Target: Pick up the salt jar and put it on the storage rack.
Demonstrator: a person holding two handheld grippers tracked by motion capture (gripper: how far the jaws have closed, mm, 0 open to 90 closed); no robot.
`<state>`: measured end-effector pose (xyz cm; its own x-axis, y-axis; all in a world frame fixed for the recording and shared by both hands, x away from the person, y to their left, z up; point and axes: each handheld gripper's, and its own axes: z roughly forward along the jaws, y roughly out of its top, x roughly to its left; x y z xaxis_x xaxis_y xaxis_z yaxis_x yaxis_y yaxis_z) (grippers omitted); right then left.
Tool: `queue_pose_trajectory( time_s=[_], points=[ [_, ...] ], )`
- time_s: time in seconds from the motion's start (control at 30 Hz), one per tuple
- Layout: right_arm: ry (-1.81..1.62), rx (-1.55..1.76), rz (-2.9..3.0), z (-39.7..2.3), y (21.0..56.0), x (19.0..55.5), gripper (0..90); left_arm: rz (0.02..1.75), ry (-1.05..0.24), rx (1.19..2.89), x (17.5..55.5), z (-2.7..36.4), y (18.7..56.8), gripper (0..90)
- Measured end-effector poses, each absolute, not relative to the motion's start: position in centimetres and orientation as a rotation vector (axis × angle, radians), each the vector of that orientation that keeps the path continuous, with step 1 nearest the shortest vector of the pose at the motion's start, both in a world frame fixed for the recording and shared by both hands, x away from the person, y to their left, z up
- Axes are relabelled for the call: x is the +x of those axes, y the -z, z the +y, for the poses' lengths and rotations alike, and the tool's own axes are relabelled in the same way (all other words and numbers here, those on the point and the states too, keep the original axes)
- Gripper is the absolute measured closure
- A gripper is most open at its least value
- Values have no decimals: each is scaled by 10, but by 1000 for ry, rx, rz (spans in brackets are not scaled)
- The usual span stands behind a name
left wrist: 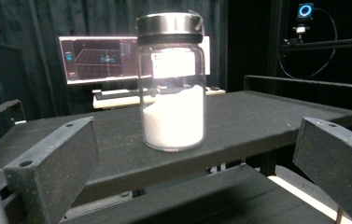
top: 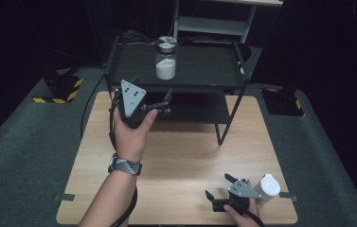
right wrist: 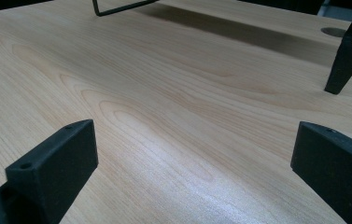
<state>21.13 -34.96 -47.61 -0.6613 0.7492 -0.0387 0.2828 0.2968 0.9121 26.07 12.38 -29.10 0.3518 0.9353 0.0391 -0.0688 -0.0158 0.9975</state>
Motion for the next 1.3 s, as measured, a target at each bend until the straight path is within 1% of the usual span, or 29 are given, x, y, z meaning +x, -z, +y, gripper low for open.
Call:
queue_pose_trajectory(
  time_s=[0.47, 1.0, 1.3],
  points=[
    [-1333, 910, 2110, -348, 476, 211, 4, 846, -949, 1359, 235, 132, 330, 4],
    [-1333, 910, 2112, -348, 476, 211, 4, 836, -871, 1430, 209, 144, 394, 4],
    [-1330, 905, 2113, -347, 476, 211, 4, 877, -818, 1495, 193, 152, 425, 4]
  ],
)
